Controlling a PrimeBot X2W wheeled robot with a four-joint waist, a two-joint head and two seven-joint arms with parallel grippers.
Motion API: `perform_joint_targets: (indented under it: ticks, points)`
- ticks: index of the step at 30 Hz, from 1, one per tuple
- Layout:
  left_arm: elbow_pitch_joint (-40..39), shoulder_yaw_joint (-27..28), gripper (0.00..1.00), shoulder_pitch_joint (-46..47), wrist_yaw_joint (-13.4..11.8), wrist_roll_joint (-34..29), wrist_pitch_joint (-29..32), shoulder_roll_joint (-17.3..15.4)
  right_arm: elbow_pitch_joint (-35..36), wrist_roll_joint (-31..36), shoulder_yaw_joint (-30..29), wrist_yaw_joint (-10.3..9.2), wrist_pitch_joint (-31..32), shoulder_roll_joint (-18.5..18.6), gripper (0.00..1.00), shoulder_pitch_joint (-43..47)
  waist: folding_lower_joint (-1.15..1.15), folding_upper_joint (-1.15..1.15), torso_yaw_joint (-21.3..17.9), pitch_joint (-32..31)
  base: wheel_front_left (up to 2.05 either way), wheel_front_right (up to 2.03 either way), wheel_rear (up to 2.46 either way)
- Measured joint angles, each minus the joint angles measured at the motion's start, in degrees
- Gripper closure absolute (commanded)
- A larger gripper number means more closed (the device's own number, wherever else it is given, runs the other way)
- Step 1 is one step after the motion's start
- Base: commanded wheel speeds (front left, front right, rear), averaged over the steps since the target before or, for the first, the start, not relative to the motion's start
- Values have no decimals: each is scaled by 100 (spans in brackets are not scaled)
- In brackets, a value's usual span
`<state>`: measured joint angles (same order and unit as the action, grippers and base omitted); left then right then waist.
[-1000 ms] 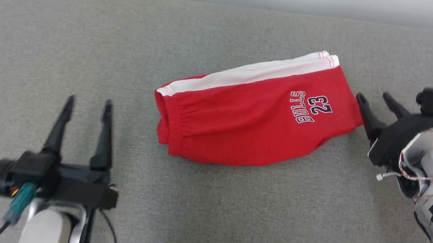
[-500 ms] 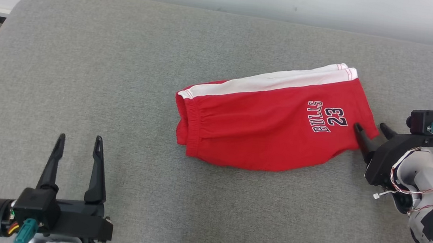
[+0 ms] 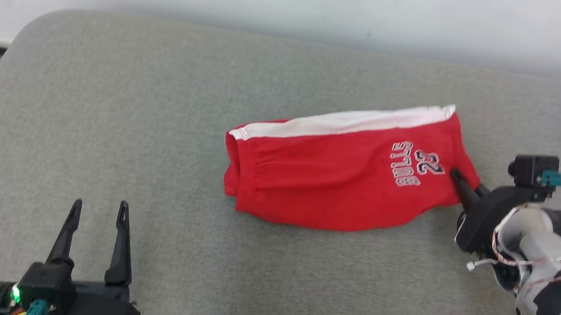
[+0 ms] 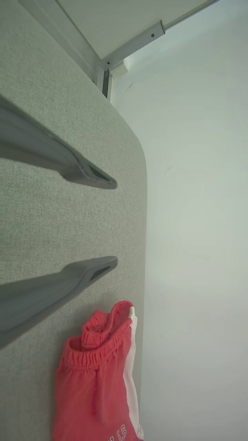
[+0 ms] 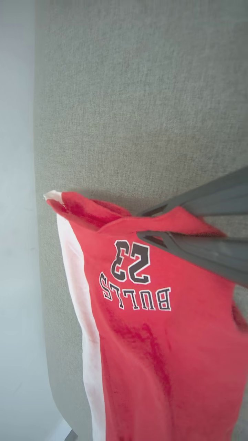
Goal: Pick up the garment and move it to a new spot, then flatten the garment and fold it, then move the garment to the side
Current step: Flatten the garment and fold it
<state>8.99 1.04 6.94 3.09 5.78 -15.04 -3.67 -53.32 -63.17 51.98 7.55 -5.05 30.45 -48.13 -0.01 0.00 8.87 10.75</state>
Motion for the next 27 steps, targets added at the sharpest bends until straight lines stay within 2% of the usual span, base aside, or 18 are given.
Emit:
perform_joint_targets:
  ticks: [14, 15, 16, 22, 27]
  points:
    - [-40, 170, 0, -371, 103, -66, -1, 18, 1323, -654, -43, 1, -415, 815, 100, 1691, 0, 0, -534, -460, 0, 0, 0]
    - [-52, 192, 0, -386, 104, -66, -1, 19, 1361, -644, -48, 1, -457, 839, 59, 1776, 0, 0, -566, -474, 0, 0, 0]
    - [-53, 220, 0, -415, 120, -67, -1, 19, 1370, -612, -51, 0, -459, 857, 0, 1825, 0, 0, -595, -486, 0, 0, 0]
    - [-54, 327, 0, -510, 137, -102, -1, 11, 1283, -289, -249, 0, -601, 916, 0, 1732, 0, 0, -711, -547, 0, 0, 0]
    - [-63, 292, 0, -525, 145, -143, 0, 15, 904, 49, -326, 0, -328, 786, 0, 1307, 0, 0, -690, -473, 0, 0, 0]
